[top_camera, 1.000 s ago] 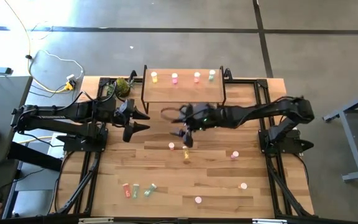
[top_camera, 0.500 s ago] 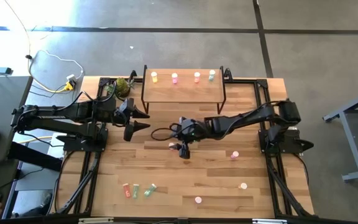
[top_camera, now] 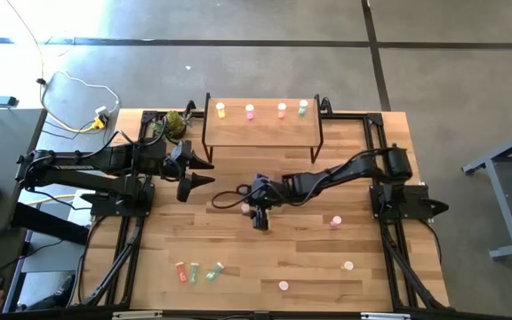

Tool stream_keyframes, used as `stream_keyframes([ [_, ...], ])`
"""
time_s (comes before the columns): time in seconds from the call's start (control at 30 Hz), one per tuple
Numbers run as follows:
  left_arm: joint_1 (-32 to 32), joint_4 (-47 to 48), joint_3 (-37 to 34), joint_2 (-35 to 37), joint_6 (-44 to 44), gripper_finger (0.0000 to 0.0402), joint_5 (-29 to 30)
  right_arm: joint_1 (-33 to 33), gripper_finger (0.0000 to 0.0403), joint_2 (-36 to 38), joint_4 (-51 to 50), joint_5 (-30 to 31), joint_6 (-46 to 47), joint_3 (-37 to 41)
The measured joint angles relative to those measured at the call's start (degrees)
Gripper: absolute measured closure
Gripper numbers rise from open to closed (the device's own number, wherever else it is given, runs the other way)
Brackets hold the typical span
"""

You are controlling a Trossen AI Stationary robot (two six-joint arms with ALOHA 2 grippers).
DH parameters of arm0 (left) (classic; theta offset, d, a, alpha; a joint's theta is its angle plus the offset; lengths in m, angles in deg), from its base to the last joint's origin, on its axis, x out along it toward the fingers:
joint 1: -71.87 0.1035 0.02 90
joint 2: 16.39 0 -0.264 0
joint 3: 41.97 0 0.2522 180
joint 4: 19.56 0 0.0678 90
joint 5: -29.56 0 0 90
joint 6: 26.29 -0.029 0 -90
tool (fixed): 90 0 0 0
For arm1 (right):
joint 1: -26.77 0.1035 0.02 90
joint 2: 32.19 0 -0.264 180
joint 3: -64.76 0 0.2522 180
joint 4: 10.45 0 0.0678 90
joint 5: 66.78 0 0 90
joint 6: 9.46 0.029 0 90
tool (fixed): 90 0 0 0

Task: Pick and place medicine bottles onto shelf by color
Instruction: Put the top red pill bottle on the shelf

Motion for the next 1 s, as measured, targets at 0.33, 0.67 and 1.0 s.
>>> stream_keyframes([
  [0.33, 0.0, 0.1, 0.0, 0.0, 0.0, 0.0186, 0.0, 0.1, 0.0167, -3.3, 1.4, -0.3, 0.0, 0.0],
  [0.67, 0.0, 1.9, 0.0, 0.0, 0.0, 0.0186, 0.3, 0.2, 0.0209, -3.2, 1.5, 0.5, 0.2, 0.0],
  [1.0, 0.0, 3.0, 0.0, 0.0, -0.4, 0.0186, 0.4, 0.2, 0.0287, -3.1, 1.6, 0.4, 1.8, 0.0],
])
